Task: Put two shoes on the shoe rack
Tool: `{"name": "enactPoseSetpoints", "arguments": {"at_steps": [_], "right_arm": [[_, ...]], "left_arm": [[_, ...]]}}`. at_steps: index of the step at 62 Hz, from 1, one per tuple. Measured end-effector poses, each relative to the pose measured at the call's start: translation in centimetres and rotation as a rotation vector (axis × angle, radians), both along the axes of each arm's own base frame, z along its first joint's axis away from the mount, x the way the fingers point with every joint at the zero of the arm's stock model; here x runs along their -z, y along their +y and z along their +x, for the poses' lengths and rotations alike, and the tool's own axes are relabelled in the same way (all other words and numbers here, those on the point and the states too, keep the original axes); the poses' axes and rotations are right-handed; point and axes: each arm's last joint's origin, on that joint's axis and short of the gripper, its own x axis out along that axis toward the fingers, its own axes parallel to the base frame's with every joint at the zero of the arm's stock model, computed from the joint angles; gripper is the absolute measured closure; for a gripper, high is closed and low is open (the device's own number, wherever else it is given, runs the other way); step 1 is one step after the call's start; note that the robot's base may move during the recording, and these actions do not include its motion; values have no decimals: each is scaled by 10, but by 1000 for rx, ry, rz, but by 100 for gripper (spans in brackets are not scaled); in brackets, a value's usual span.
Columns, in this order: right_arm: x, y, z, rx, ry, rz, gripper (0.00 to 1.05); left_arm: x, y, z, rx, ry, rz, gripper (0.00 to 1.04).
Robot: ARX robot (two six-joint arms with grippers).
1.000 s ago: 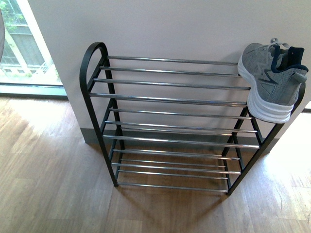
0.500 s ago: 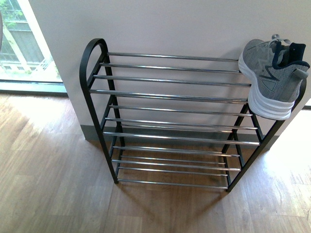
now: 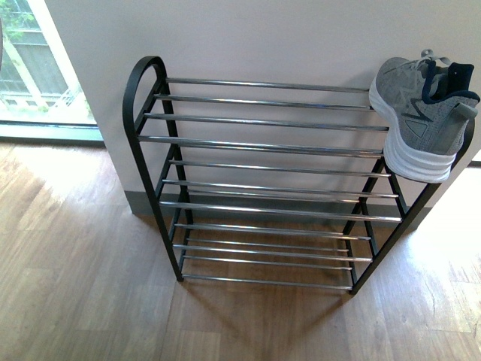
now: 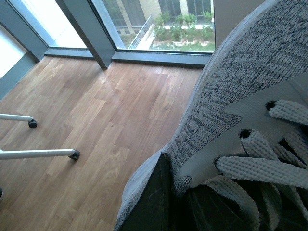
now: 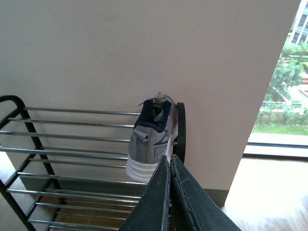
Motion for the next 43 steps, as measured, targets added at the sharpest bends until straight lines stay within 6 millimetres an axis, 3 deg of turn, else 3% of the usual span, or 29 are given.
{"name": "enactPoseSetpoints", "arguments": {"at_steps": [43], "right_arm": [[4, 0, -20, 0, 7, 0, 103]], "left_arm": [[0, 0, 0, 0, 0, 0, 103]]}}
